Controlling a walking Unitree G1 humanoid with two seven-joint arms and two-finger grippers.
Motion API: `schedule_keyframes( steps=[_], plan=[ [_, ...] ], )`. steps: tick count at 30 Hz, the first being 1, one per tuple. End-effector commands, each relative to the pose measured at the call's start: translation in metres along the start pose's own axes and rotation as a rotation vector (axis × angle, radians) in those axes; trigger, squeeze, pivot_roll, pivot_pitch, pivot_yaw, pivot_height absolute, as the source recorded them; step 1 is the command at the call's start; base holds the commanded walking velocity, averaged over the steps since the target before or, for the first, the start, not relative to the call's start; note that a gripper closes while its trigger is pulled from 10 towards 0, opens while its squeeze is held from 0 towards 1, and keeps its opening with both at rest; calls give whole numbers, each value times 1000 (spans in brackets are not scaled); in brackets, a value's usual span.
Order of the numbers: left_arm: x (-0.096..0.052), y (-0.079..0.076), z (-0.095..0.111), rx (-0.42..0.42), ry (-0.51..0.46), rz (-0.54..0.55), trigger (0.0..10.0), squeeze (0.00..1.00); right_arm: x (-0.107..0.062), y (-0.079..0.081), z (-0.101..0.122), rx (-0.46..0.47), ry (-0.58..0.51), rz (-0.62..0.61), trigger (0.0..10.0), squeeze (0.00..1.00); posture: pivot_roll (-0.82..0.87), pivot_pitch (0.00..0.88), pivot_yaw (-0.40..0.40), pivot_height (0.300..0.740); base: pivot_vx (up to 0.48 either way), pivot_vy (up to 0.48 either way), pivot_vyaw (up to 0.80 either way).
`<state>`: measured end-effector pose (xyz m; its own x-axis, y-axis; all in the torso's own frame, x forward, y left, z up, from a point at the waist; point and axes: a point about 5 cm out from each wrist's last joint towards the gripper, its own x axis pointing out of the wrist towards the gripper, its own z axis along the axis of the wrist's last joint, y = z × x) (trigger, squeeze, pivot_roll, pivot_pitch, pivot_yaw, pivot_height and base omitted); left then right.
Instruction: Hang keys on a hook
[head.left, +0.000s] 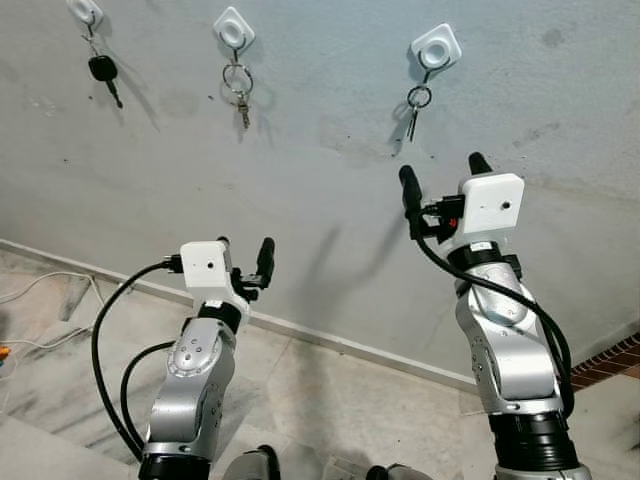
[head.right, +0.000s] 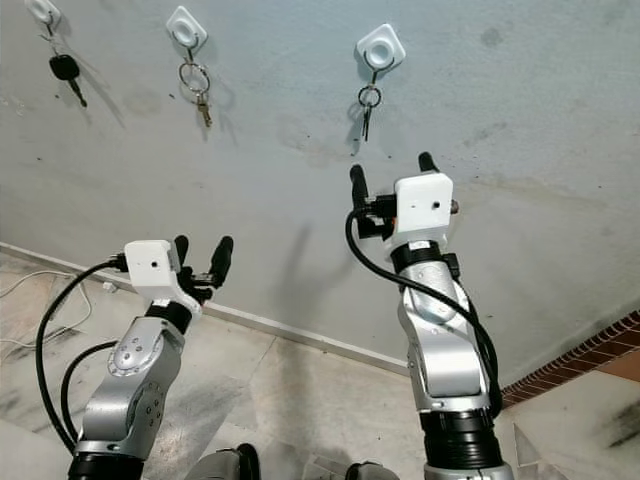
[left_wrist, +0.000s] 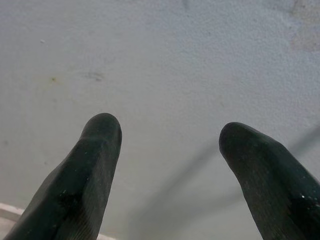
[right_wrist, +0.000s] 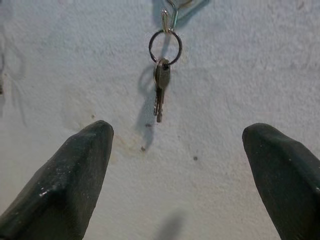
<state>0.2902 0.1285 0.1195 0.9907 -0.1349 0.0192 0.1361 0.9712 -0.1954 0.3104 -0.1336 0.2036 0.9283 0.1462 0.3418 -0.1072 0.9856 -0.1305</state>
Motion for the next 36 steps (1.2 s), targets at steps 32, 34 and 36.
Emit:
schedule_keyframes(
  steps=[32,34,36],
  plan=[
    [-1,12,1,33,48,1,10000,0,-4,7,-2,29,22,0,10000,0,14,158,45,740,0,416,0],
    [-1,11,1,36,55,-6,10000,0,-4,7,-3,25,24,-1,10000,0,18,153,50,740,0,458,0],
    [-1,11,0,39,59,-12,10000,0,-4,7,-4,21,26,-4,10000,0,18,149,53,740,0,458,0]
  ],
)
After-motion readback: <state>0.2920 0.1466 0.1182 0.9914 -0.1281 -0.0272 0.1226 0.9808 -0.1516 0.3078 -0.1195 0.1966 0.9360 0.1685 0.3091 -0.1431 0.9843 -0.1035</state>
